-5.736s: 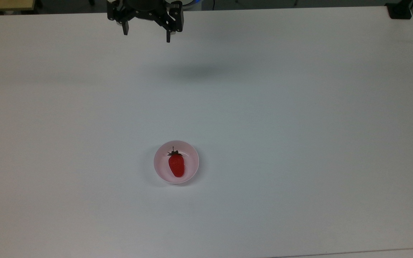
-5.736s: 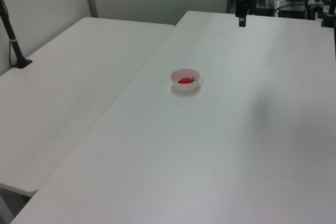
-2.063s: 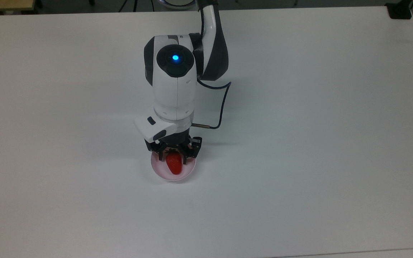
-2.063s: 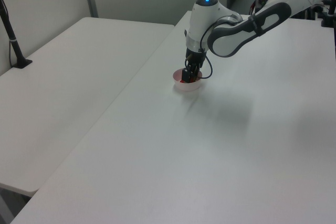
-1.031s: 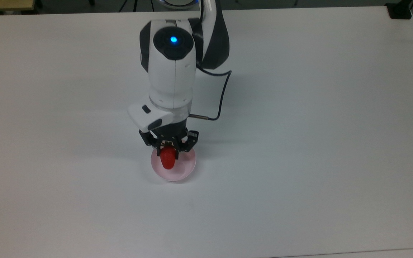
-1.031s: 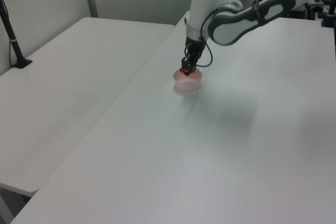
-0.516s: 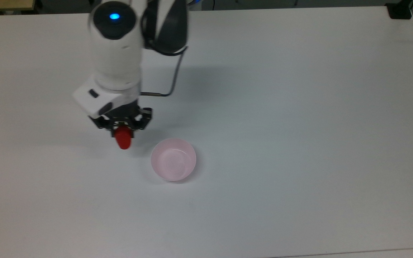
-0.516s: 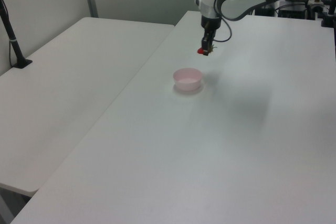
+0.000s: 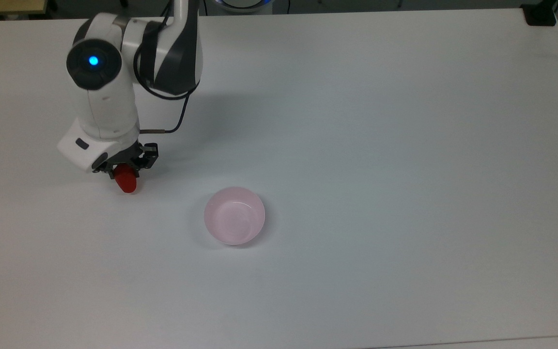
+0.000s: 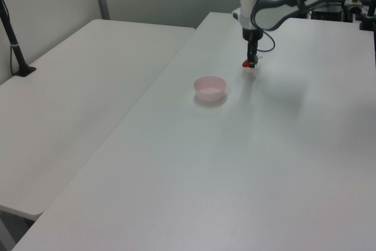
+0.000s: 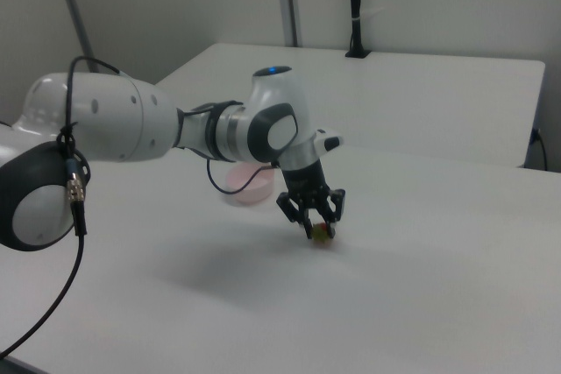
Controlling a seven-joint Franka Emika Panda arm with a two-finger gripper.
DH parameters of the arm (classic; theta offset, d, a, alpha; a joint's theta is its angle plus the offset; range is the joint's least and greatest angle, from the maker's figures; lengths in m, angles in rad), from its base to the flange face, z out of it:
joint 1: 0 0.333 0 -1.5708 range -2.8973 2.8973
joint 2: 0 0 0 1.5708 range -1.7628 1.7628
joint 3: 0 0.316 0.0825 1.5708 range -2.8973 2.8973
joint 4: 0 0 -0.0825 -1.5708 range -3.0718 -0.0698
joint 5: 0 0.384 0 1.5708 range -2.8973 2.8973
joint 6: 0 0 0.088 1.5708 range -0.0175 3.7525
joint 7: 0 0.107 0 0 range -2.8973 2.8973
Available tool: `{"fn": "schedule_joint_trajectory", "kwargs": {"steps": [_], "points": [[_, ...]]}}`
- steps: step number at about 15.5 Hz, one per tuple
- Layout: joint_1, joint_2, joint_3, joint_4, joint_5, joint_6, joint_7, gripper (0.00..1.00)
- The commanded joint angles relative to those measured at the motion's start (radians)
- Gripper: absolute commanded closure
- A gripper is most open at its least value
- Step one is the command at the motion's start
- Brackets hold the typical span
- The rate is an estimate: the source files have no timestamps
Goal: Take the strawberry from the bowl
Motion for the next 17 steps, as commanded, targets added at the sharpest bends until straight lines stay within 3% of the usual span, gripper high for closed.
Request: {"fn": "schedule_joint_trajectory", "kwargs": {"steps": [1, 2, 8, 14, 17], "points": [[-0.012, 0.003, -0.001, -0.007, -0.017, 0.013, -0.005, 0.48], [-0.012, 0.000, -0.001, -0.007, -0.014, 0.010, 0.001, 0.00], [0.005, -0.107, 0.010, -0.002, -0.003, -0.077, 0.024, 0.00], [0.140, -0.300, 0.004, -0.007, 0.139, -0.276, 0.249, 0.00], [0.186, -0.400, 0.004, -0.016, 0.156, -0.415, 0.354, 0.00]]}}
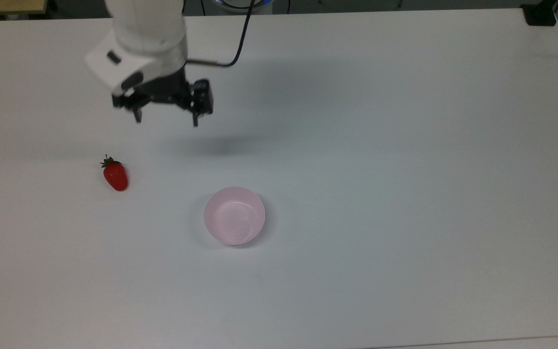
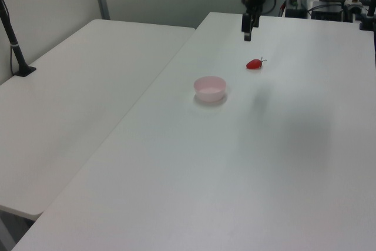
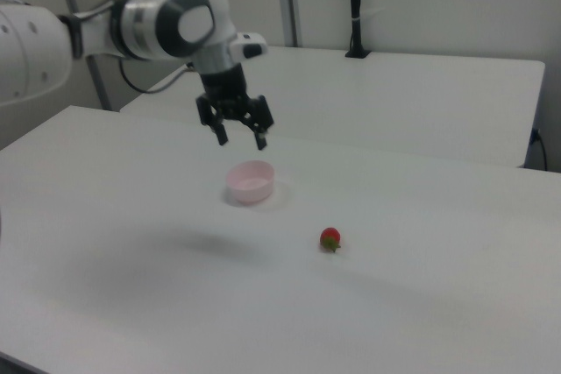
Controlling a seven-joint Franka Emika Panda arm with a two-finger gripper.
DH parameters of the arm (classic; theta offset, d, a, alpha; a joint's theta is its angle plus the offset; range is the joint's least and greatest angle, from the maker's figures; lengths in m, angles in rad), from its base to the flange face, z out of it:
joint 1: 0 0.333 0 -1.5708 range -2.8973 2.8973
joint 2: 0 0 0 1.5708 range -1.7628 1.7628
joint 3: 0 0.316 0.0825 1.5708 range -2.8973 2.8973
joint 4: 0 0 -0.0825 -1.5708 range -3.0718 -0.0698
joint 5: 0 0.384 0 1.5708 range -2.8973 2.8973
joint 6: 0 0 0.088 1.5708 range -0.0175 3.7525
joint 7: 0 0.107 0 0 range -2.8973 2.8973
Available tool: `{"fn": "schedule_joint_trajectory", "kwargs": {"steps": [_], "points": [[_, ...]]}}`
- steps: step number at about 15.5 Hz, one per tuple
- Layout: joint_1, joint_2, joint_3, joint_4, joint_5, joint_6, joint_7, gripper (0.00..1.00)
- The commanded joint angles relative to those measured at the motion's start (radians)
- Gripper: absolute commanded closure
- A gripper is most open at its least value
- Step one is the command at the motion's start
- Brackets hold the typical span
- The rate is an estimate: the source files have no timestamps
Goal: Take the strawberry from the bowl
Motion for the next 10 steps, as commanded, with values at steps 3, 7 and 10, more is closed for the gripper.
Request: {"fn": "schedule_joint_trajectory", "kwargs": {"steps": [3, 7, 10], "points": [[0.076, -0.228, -0.036, -0.148, 0.030, -0.109, 0.110, 0.00], [0.157, -0.317, -0.132, -0.189, 0.055, -0.115, 0.122, 0.00], [0.154, -0.315, -0.132, -0.188, 0.055, -0.118, 0.122, 0.00]]}}
